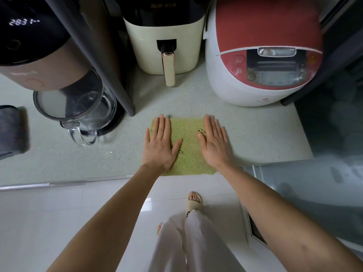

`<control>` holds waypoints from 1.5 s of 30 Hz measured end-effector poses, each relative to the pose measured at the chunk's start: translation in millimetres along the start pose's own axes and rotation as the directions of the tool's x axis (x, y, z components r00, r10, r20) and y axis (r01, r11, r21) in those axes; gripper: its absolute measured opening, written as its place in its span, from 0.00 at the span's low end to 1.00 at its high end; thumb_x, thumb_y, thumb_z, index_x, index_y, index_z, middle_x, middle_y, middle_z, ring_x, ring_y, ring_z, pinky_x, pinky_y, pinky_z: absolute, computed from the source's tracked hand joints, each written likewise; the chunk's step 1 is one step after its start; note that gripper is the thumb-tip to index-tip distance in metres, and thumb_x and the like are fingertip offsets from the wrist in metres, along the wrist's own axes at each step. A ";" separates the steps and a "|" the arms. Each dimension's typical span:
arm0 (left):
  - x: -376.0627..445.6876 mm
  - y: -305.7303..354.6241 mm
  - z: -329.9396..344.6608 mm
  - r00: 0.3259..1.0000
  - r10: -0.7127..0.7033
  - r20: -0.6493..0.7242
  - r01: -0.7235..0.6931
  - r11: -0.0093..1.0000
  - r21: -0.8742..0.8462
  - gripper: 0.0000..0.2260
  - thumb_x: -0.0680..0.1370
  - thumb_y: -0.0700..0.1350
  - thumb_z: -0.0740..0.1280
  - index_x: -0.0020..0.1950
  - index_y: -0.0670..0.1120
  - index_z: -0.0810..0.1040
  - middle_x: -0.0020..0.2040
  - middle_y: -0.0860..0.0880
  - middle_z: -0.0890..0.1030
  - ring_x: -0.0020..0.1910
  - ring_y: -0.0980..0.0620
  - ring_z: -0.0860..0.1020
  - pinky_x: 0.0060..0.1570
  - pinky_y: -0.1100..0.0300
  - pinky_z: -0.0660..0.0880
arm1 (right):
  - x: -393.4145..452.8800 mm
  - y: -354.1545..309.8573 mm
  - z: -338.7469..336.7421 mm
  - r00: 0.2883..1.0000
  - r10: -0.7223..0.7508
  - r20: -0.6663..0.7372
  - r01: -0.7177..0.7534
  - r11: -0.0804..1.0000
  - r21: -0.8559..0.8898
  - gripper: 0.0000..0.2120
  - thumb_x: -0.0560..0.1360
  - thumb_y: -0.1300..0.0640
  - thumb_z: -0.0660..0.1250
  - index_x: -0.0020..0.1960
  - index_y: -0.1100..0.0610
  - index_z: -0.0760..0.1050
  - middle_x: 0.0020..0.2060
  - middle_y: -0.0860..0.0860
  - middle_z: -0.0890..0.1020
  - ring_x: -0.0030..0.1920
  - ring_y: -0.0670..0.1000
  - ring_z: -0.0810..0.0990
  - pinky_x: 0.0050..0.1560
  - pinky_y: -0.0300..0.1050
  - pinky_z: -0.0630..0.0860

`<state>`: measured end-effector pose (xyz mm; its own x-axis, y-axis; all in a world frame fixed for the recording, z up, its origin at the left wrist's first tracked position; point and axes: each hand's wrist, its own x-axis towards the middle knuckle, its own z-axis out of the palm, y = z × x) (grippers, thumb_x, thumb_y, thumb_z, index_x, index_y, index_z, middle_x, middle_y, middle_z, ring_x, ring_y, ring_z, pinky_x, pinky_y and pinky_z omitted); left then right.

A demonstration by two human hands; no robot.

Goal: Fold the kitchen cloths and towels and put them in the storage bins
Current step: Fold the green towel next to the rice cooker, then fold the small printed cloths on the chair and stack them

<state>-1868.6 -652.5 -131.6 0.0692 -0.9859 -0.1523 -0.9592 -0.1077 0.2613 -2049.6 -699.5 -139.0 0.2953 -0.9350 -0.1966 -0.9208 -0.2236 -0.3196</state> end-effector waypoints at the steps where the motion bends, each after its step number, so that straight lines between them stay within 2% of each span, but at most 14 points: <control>1: -0.2 2.6 -0.7 0.999 -0.052 0.006 0.052 0.998 -0.036 0.35 0.79 0.64 0.44 0.77 0.45 0.37 0.78 0.48 0.37 0.76 0.49 0.35 0.76 0.49 0.42 | -1.8 4.6 -3.6 0.998 0.031 0.051 -0.031 1.000 -0.002 0.29 0.81 0.42 0.38 0.77 0.54 0.35 0.77 0.50 0.41 0.77 0.49 0.38 0.76 0.49 0.39; 3: -0.6 5.3 -4.3 0.986 -0.164 0.031 0.167 0.971 -0.169 0.38 0.78 0.65 0.50 0.78 0.46 0.37 0.78 0.47 0.36 0.76 0.45 0.37 0.75 0.49 0.45 | -4.1 9.2 -12.9 0.994 0.040 0.106 -0.041 0.999 0.002 0.30 0.82 0.43 0.41 0.78 0.56 0.39 0.77 0.52 0.43 0.77 0.51 0.41 0.76 0.48 0.40; 5: -2.1 5.7 -12.6 0.959 -0.279 0.047 0.276 0.887 -0.371 0.38 0.78 0.63 0.58 0.78 0.49 0.41 0.79 0.46 0.43 0.77 0.43 0.47 0.73 0.46 0.54 | -5.4 6.7 -21.2 0.999 0.024 0.031 -0.028 0.991 0.129 0.28 0.82 0.47 0.51 0.77 0.61 0.52 0.75 0.57 0.58 0.75 0.54 0.57 0.74 0.46 0.53; 7: -3.9 4.8 -21.6 0.924 -0.380 0.030 0.340 0.785 -0.518 0.37 0.76 0.58 0.65 0.78 0.47 0.49 0.75 0.43 0.60 0.73 0.43 0.61 0.70 0.47 0.63 | -2.8 1.7 -23.7 0.992 0.116 -0.050 -0.093 0.936 0.339 0.20 0.79 0.51 0.61 0.66 0.62 0.68 0.60 0.58 0.76 0.58 0.56 0.75 0.55 0.46 0.71; 9: -2.1 4.0 -30.5 0.870 -0.488 0.074 0.427 0.670 -0.608 0.33 0.75 0.55 0.69 0.74 0.42 0.60 0.68 0.42 0.70 0.66 0.44 0.69 0.66 0.50 0.68 | 6.1 -4.1 -23.1 0.959 0.281 0.049 -0.266 0.818 0.511 0.15 0.75 0.51 0.67 0.54 0.61 0.73 0.49 0.57 0.80 0.44 0.55 0.79 0.40 0.46 0.74; 12: 2.5 0.9 -40.0 0.772 -0.579 0.264 0.583 0.477 -0.657 0.27 0.74 0.54 0.71 0.65 0.41 0.69 0.57 0.45 0.75 0.58 0.45 0.74 0.58 0.52 0.72 | 19.4 -5.3 -19.6 0.918 0.362 0.162 -0.391 0.757 0.524 0.16 0.71 0.51 0.72 0.50 0.62 0.76 0.44 0.56 0.82 0.41 0.54 0.81 0.37 0.46 0.78; 16: 8.3 -6.9 -41.9 0.806 -0.558 0.197 0.527 0.524 -0.669 0.16 0.73 0.51 0.72 0.46 0.40 0.74 0.42 0.45 0.76 0.42 0.46 0.73 0.42 0.54 0.71 | 29.8 -11.8 -25.8 0.925 0.349 0.154 -0.371 0.731 0.573 0.13 0.69 0.56 0.74 0.48 0.63 0.77 0.44 0.57 0.82 0.42 0.53 0.80 0.42 0.45 0.77; 21: 10.2 -10.9 -44.2 0.815 -0.564 0.135 0.513 0.591 -0.623 0.14 0.79 0.50 0.64 0.46 0.39 0.71 0.39 0.45 0.74 0.42 0.45 0.71 0.41 0.56 0.67 | 42.2 -22.1 -28.0 0.964 0.247 0.095 -0.262 0.848 0.461 0.12 0.72 0.55 0.70 0.50 0.61 0.73 0.47 0.58 0.80 0.48 0.58 0.80 0.46 0.49 0.75; 25: -1.5 -20.8 -48.5 0.852 -0.487 0.190 0.517 0.732 -0.443 0.14 0.81 0.51 0.60 0.51 0.39 0.73 0.50 0.41 0.77 0.47 0.43 0.74 0.45 0.55 0.69 | 37.1 -34.2 -48.4 0.975 0.212 0.073 -0.221 0.961 0.165 0.13 0.74 0.55 0.67 0.55 0.61 0.72 0.54 0.60 0.78 0.55 0.61 0.77 0.51 0.51 0.73; 28: -28.0 -37.3 -60.6 0.863 -0.450 0.228 0.504 0.790 -0.348 0.15 0.81 0.51 0.58 0.60 0.43 0.76 0.58 0.43 0.78 0.56 0.42 0.76 0.53 0.53 0.72 | 29.4 -58.2 -75.9 0.993 -0.010 -0.115 0.002 0.997 -0.071 0.14 0.74 0.58 0.64 0.58 0.60 0.71 0.57 0.59 0.75 0.58 0.61 0.74 0.56 0.53 0.70; 31: -82.7 -59.9 -68.0 0.854 -0.486 0.185 0.519 0.812 -0.268 0.14 0.80 0.50 0.58 0.62 0.46 0.75 0.59 0.44 0.78 0.57 0.42 0.76 0.53 0.53 0.73 | 13.7 -109.4 -84.2 0.952 -0.302 -0.045 0.291 0.942 -0.166 0.12 0.76 0.58 0.61 0.59 0.59 0.70 0.56 0.57 0.77 0.56 0.59 0.75 0.56 0.53 0.70; 35: -186.0 -83.1 -70.0 0.777 -0.618 0.122 0.624 0.728 -0.282 0.12 0.81 0.49 0.57 0.59 0.45 0.75 0.56 0.44 0.80 0.54 0.42 0.77 0.51 0.52 0.75 | -36.9 -196.2 -56.4 0.800 -0.526 0.289 0.582 0.797 -0.159 0.11 0.76 0.57 0.60 0.57 0.59 0.71 0.51 0.57 0.80 0.53 0.60 0.78 0.48 0.49 0.73; 38: -299.1 -92.0 -56.9 0.636 -0.761 0.131 0.754 0.576 -0.315 0.13 0.81 0.50 0.56 0.62 0.46 0.74 0.58 0.47 0.78 0.57 0.43 0.76 0.53 0.53 0.73 | -118.5 -258.0 -16.0 0.557 -0.663 0.501 0.806 0.577 -0.132 0.10 0.76 0.56 0.59 0.54 0.58 0.73 0.51 0.56 0.80 0.52 0.60 0.78 0.45 0.47 0.72; 45: -616.2 -32.9 36.3 0.109 -0.962 0.252 0.894 -0.016 -0.448 0.14 0.81 0.49 0.56 0.63 0.47 0.73 0.60 0.46 0.77 0.59 0.44 0.76 0.53 0.54 0.72 | -393.7 -335.9 107.0 -0.080 -0.606 0.791 0.996 -0.021 0.085 0.11 0.77 0.53 0.60 0.57 0.55 0.73 0.55 0.53 0.79 0.55 0.57 0.76 0.52 0.47 0.73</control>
<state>-1889.6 -36.8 -80.9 0.8607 0.0283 -0.5083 0.2000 -0.9370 0.2865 -1829.3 -226.8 -53.4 0.7360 0.4285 -0.5241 0.3353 -0.9033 -0.2676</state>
